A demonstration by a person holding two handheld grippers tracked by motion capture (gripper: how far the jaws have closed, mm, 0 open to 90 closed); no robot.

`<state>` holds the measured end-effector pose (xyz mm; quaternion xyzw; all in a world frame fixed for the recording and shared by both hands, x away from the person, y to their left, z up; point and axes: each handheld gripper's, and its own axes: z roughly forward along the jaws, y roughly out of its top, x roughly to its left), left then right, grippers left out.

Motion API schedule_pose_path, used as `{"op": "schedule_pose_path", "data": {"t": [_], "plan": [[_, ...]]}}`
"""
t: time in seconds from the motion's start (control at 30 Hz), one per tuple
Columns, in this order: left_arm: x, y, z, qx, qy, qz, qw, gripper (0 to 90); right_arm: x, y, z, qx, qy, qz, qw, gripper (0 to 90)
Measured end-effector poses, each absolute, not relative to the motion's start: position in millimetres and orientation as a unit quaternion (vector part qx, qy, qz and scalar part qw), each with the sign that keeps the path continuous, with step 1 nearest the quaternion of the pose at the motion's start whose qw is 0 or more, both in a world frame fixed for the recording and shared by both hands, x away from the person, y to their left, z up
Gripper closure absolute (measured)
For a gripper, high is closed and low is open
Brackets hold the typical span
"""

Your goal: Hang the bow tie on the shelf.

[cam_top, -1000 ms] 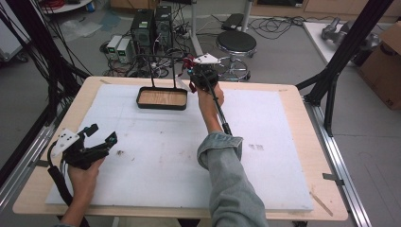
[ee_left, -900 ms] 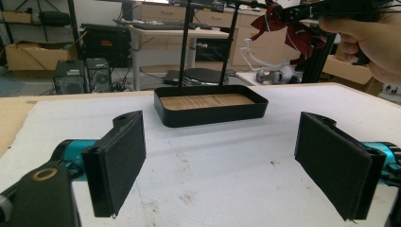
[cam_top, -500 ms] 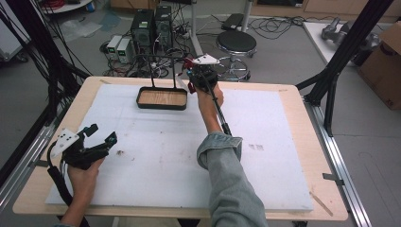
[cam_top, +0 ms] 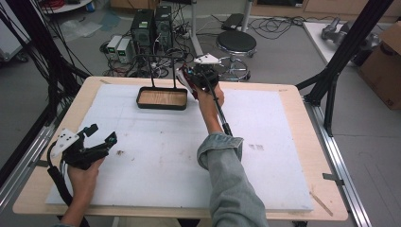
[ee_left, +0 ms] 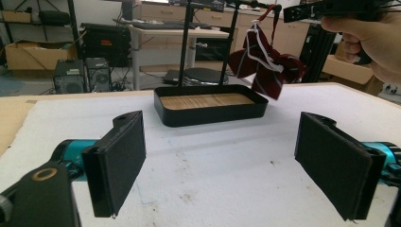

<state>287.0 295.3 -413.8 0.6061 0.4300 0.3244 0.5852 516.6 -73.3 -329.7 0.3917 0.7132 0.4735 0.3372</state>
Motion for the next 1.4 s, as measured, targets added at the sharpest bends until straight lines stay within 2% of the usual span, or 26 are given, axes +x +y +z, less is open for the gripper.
{"op": "schedule_pose_path", "data": {"t": [0.23, 0.33, 0.4, 0.43, 0.73, 0.9, 1.1, 1.27, 1.4], "plan": [[287, 295, -414, 0.606, 0.430, 0.324, 0.585, 17.4, 513, -81, -324, 0.401, 0.703, 0.479, 0.339, 60.0], [287, 294, -414, 0.607, 0.430, 0.324, 0.585, 17.4, 512, -86, -320, 0.404, 0.696, 0.488, 0.339, 52.2], [288, 294, -414, 0.606, 0.431, 0.324, 0.585, 17.4, 511, -87, -319, 0.405, 0.694, 0.490, 0.338, 51.5], [288, 294, -414, 0.608, 0.431, 0.323, 0.584, 17.4, 510, -91, -317, 0.407, 0.691, 0.492, 0.339, 47.0], [287, 294, -414, 0.605, 0.432, 0.325, 0.584, 17.3, 503, -110, -305, 0.419, 0.674, 0.501, 0.346, 29.0], [287, 294, -414, 0.608, 0.430, 0.325, 0.582, 17.3, 496, -123, -298, 0.424, 0.668, 0.505, 0.345, 22.6], [286, 294, -415, 0.607, 0.430, 0.327, 0.583, 17.3, 481, -142, -292, 0.424, 0.657, 0.514, 0.352, 21.9], [286, 294, -414, 0.608, 0.431, 0.328, 0.581, 17.3, 473, -162, -289, 0.434, 0.663, 0.510, 0.335, 19.7], [286, 294, -415, 0.608, 0.431, 0.330, 0.580, 17.3, 459, -179, -286, 0.429, 0.649, 0.521, 0.352, 19.7]]}}
